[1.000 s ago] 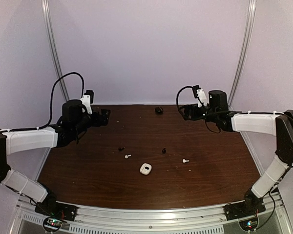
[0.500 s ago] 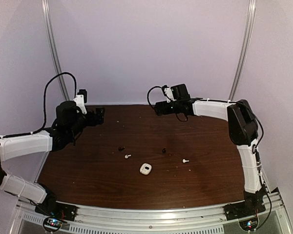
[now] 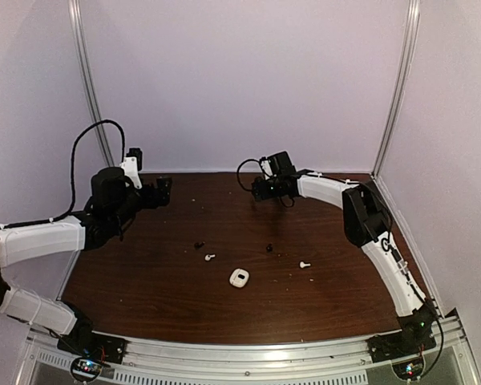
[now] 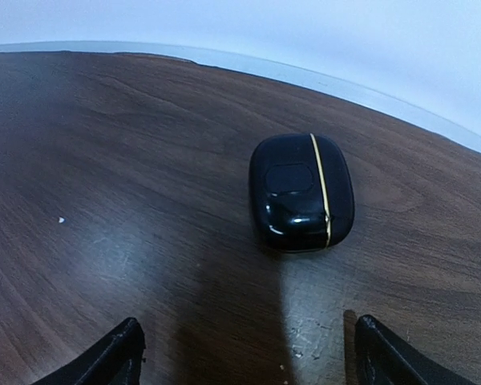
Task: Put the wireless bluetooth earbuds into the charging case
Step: Move the charging case to the corner of the board.
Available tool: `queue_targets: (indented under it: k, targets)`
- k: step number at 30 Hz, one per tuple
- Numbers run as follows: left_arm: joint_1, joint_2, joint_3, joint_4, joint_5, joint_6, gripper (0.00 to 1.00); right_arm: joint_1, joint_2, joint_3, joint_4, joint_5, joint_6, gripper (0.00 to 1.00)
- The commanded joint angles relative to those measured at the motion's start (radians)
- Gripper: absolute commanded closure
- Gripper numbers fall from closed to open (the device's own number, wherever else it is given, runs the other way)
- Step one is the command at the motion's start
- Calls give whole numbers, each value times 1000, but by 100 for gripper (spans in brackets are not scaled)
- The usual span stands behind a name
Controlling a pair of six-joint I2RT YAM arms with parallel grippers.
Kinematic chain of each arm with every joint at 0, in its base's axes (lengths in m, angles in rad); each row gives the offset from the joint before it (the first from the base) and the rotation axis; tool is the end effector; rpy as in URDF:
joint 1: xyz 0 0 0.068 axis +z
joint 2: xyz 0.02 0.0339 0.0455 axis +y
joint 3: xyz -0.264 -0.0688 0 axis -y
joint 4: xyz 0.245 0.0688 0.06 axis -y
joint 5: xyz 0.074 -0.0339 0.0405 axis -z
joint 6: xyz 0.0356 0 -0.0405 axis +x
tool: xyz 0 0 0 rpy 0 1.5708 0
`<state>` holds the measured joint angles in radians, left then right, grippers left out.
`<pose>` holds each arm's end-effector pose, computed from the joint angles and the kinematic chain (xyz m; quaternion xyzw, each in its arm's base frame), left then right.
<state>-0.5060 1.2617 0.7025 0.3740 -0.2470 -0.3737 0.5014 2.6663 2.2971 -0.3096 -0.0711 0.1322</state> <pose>0.2543 -0.1309 0.2659 -0.0280 0.7671 -0.1841 0.6139 0.5163 0.2859 0.1331 -0.1806 0.8835 0.1648 0.3996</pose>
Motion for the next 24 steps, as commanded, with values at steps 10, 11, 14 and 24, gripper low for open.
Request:
queue_targets:
  k: [10,11,14,24]
  targets:
    - [-5,-48,22,3,-19,8,2,-43,116,217,68,51,16,25]
    - [-5,-50,23,-1,-19,9,2,-44,117,218,79,51,20,25]
    - [-5,-46,17,14,-10,8,2,-47,122,219,108,16,38,25]
    - [-4,160,190,-100,5,8,2,-94,157,204,211,-209,244,24]
